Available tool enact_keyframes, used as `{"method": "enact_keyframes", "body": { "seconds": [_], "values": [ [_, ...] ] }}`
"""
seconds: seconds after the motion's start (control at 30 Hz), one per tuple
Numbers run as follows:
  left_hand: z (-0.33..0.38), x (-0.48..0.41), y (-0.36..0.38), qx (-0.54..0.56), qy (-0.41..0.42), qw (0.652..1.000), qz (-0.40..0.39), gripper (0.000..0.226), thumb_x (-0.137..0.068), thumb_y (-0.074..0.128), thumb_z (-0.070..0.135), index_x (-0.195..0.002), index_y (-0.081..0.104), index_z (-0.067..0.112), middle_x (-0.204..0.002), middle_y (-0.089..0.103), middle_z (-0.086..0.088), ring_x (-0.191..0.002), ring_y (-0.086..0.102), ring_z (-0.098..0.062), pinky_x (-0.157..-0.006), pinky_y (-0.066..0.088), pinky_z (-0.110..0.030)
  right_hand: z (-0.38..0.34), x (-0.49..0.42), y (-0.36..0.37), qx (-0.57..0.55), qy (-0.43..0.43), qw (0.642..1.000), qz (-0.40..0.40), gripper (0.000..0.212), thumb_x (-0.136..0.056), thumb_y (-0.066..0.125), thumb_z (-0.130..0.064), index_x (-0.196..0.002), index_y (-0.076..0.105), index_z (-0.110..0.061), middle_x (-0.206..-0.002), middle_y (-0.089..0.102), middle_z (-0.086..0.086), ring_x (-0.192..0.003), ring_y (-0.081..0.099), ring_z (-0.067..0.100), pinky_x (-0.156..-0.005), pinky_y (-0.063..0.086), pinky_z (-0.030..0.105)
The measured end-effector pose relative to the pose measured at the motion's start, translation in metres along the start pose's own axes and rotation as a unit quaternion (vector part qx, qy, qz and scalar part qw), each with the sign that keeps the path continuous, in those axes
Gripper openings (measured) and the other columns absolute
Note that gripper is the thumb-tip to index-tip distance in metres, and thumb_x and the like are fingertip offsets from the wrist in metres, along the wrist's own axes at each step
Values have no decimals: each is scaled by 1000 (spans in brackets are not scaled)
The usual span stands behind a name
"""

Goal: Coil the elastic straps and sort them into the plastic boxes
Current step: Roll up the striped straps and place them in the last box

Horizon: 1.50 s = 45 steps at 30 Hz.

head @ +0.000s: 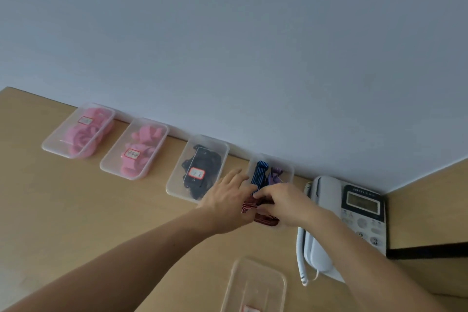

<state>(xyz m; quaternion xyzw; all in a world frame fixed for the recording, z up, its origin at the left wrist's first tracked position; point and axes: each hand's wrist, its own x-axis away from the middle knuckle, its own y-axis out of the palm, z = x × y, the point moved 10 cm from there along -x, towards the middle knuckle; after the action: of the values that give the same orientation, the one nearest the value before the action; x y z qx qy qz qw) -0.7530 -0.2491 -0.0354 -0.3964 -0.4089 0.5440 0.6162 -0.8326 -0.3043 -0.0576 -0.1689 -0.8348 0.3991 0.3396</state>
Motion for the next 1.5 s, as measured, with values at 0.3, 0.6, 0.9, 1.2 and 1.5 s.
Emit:
{"method": "enact_keyframes", "body": {
  "seconds": [0.3, 0.6, 0.9, 1.2, 1.5],
  "values": [
    [6, -11, 9, -46, 27, 998, -20, 38, -92, 51, 41, -123, 64, 22, -145, 45, 3, -147, 19, -19, -115, 29, -39, 22, 0, -18, -4, 35, 999, 15, 30, -74, 68, -16, -92, 57, -37, -90, 66, -15, -83, 62, 7, -64, 46, 21],
    [4, -12, 4, -34, 7, 999, 11, 31, -92, 51, 31, -106, 72, 12, -112, 66, -1, -123, 48, -23, -100, 42, -38, 17, -10, -33, -10, 6, 995, 98, 24, -86, 57, -14, -105, 67, -25, -101, 70, -6, -91, 65, 15, -80, 53, 33],
    [0, -18, 6, -52, -20, 998, 2, 33, -97, 44, 39, -114, 66, 21, -114, 59, 4, -114, 46, -19, -93, 41, -32, 29, 7, -33, 81, 59, 992, 78, 12, -81, 59, -28, -89, 65, -22, -86, 67, -4, -78, 61, 19, -62, 46, 29],
    [8, -15, -2, -48, 0, 999, 19, 32, -95, 50, 27, -123, 66, 27, -117, 59, -1, -115, 50, -25, -93, 42, -36, 40, -1, -29, 34, 88, 990, 108, 20, -86, 61, -14, -99, 65, -29, -102, 68, -4, -93, 63, 21, -70, 47, 31],
    [20, -15, 0, -92, 95, 990, 48, 24, -87, 62, 19, -108, 76, 19, -135, 62, -6, -139, 45, -30, -106, 46, -43, 25, 20, -44, 90, 53, 949, 297, 2, -84, 65, -14, -85, 65, -16, -86, 66, 3, -73, 64, 32, -56, 40, 33]
  ]
}}
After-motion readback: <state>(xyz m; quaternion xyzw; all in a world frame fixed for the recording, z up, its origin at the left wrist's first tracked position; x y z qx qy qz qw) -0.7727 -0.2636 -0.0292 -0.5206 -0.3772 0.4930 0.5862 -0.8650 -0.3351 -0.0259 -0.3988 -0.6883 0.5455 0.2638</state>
